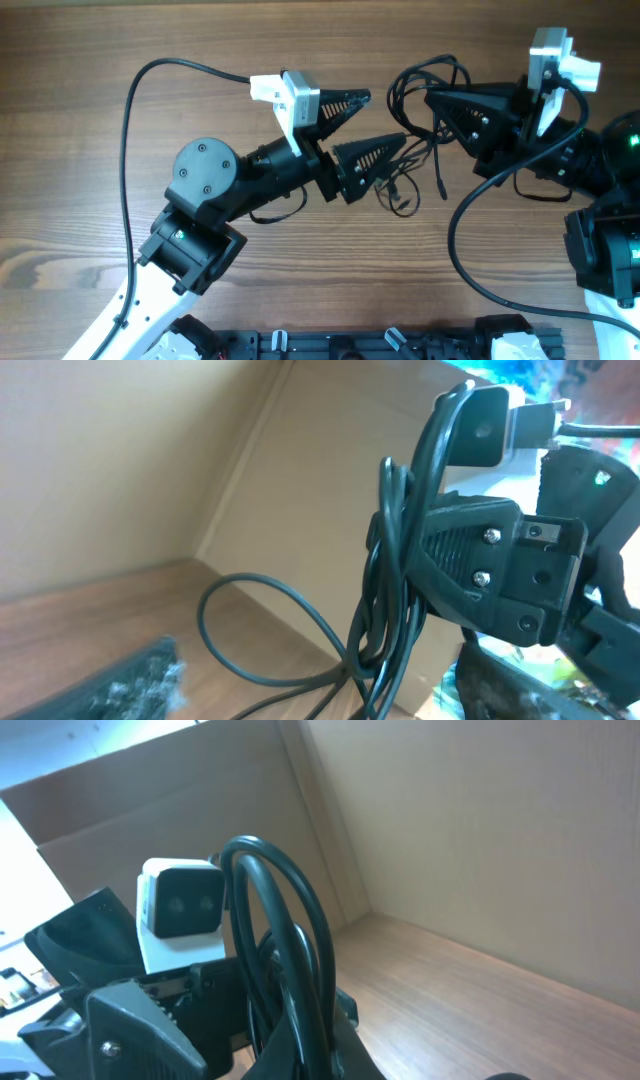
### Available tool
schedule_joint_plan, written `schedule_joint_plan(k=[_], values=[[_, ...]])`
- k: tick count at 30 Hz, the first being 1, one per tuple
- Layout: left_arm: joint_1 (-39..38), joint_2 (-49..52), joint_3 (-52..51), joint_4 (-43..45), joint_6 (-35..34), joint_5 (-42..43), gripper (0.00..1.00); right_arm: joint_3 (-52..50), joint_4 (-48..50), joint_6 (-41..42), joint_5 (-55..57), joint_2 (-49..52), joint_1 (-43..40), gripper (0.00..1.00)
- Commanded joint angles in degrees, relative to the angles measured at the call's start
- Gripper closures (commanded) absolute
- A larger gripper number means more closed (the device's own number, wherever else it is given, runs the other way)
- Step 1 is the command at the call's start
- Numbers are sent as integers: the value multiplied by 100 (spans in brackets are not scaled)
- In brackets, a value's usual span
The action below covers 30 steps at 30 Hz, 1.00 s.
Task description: Untangle cables
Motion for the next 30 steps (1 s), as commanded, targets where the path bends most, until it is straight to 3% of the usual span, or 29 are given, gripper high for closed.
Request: schedule_joint_plan(k=[1,4,7,11,13,14,15,16,24,26,27,28,30], values=[[-26,26,42,173,-382,81,19,39,98,240,-334,-26,-7,96],[-39,61,42,269,-404,83,30,39,74,227,-396,7,-7,96],[-140,103,42,385,-400,81,26,39,85,227,-522,37,-7,96],[-170,181,42,452,-402,83,36,39,81,229,-529,66,-7,96],[-170,192,42,474,-400,87,53,39,81,223,-540,74,-7,96],[-170,192,42,487,-400,87,75,39,85,223,-540,87,-7,96],[-170,192,42,494,-400,87,90,39,81,225,-542,101,-7,96],[-170,192,42,496,-400,87,96,39,79,223,-540,105,-7,96],[-160,192,42,577,-391,79,96,39,-24,-118,-264,173,-9,96],[-133,190,42,601,-372,76,96,39,-376,-363,107,173,-9,84],[-94,186,42,597,-372,76,96,39,-605,-385,385,173,-9,66],[-42,186,42,595,-372,76,96,39,-769,-389,610,173,-9,56],[85,186,42,560,-37,76,96,39,-1106,-387,1152,173,-9,14]])
